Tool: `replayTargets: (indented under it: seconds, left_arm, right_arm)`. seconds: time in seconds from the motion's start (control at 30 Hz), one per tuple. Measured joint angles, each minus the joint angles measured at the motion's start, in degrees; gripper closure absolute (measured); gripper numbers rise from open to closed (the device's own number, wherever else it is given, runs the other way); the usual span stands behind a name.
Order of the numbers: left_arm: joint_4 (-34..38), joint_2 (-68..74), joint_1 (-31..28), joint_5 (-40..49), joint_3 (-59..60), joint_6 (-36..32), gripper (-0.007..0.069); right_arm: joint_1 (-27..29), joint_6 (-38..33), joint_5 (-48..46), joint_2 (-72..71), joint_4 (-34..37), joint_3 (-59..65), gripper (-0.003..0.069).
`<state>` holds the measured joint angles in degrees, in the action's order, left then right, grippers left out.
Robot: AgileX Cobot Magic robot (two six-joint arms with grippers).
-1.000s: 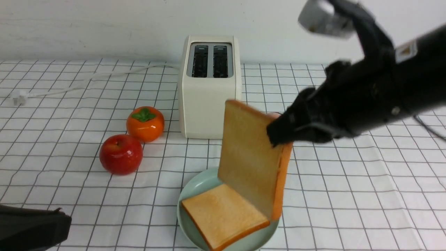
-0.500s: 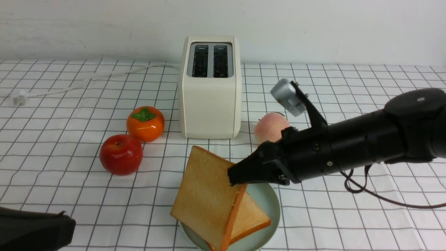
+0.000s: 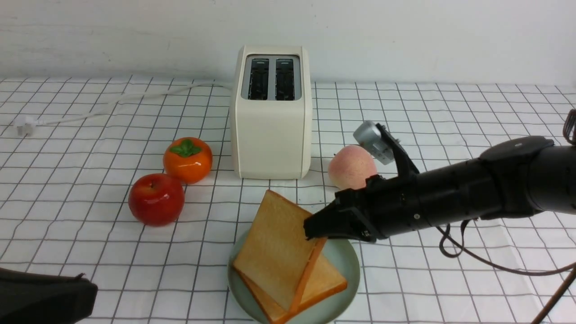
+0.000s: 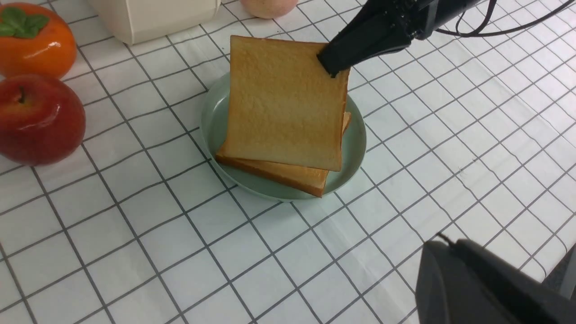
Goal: Take toasted bread from bread machine on white checkered table place on plate.
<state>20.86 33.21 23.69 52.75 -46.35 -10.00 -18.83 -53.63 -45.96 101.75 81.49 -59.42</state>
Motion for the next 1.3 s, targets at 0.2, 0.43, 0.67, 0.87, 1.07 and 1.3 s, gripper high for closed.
replayTargets:
  seconds: [0.2, 0.43, 0.67, 0.87, 1.07, 1.3]
  left_arm:
    - [0.1, 0.0, 0.0, -0.1, 0.0, 0.0, 0.0638]
    - [0.3, 0.0, 0.0, -1.5, 0.0, -1.5, 0.0638]
    - [-1.7, -0.3, 0.0, -9.3, 0.1, -1.1, 0.0638]
    - [-2.1, -8.7, 0.0, -12.0, 4.3, 1.0, 0.0638]
    - [-2.1, -25.3, 0.0, -17.4, 14.4, 1.5, 0.0638]
    - [-2.1, -34.0, 0.0, -27.5, 28.8, 3.3, 0.0638]
  right_arm:
    - [2.3, 3.4, 0.4, -0.7, -8.6, 0.0, 0.0189]
    - [10.1, 20.3, -8.3, -9.8, -30.5, -3.6, 0.0160]
    - [11.3, 39.1, -21.2, -29.3, -54.3, -7.9, 0.0442]
    - [11.3, 44.7, -24.6, -46.5, -63.2, -5.6, 0.0636]
    - [11.3, 52.0, -24.3, -71.0, -71.4, 3.6, 0.0673]
    - [11.3, 61.9, -18.6, -90.5, -75.4, 19.3, 0.0664]
